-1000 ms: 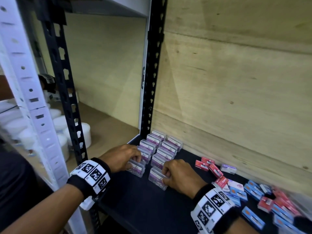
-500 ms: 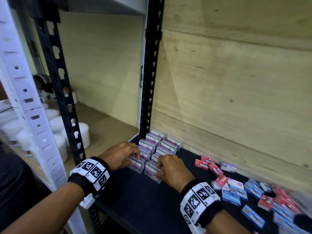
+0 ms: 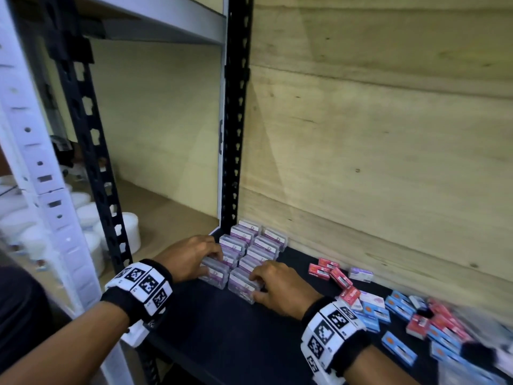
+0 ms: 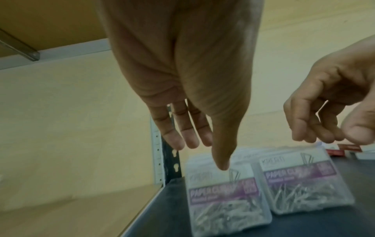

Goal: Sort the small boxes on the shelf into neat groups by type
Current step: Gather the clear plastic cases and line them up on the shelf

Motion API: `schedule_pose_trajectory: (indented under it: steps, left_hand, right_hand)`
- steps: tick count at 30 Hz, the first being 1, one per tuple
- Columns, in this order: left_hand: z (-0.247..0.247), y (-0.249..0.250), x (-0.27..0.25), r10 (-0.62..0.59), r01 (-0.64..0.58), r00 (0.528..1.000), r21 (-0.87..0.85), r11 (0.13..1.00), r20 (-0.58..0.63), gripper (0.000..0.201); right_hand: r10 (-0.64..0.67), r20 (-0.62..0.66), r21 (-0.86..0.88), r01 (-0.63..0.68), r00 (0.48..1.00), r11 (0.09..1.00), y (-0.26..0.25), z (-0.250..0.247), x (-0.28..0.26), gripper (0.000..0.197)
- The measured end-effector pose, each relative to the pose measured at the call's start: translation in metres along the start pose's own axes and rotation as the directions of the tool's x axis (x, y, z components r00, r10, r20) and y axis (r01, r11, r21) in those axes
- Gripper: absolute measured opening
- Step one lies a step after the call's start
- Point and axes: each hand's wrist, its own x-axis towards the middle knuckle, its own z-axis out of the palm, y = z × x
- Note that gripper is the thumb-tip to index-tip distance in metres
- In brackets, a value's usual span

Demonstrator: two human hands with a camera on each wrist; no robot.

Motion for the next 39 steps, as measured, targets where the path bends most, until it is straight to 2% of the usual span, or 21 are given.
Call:
schedule_pose_trajectory:
  steps: [4,10,17,22,27,30,35,39]
  left_hand:
    - [-0.013,0.026,0.014,0.052,-0.052,0.998,-0.005,0.999,-0.02,0.027]
    - [-0.008,0.107,0.051,0.194,-0.194,0.981,0.011,0.981,-0.009,0.026]
    - [0.024,0.234,0.098,0.422,-0.417,0.904,-0.069,0.906,0.074,0.028]
    - [0.046,0.313,0.117,0.504,-0.486,0.853,-0.15,0.861,0.134,0.031]
    - [0.06,0.363,0.128,0.56,-0.532,0.804,-0.175,0.828,0.203,0.035]
    - [0.066,0.379,0.132,0.574,-0.547,0.786,-0.175,0.818,0.228,0.038]
    - [0.077,0.393,0.137,0.572,-0.542,0.759,-0.184,0.82,0.313,0.046]
    - [0.082,0.399,0.137,0.578,-0.559,0.752,-0.159,0.814,0.318,0.047]
  right_hand:
    - [0.0,0.024,0.017,0.0,1.0,1.0,0.021,-0.018,-0.029,0.034]
    - [0.214,0.0,0.024,-0.214,0.977,0.977,0.079,-0.043,-0.088,0.032]
    - [0.474,-0.046,0.009,-0.474,0.879,0.881,0.151,-0.082,-0.191,0.031]
    - [0.615,-0.107,0.065,-0.612,0.781,0.788,0.192,-0.094,-0.249,0.029]
    - [0.674,-0.178,0.068,-0.674,0.717,0.736,0.226,-0.094,-0.276,0.037]
    - [0.697,-0.177,0.045,-0.701,0.695,0.711,0.24,-0.091,-0.281,0.047]
    - [0.684,-0.157,0.013,-0.691,0.712,0.723,0.254,-0.077,-0.277,0.064]
    - [0.667,-0.18,-0.057,-0.685,0.723,0.727,0.262,-0.07,-0.27,0.061]
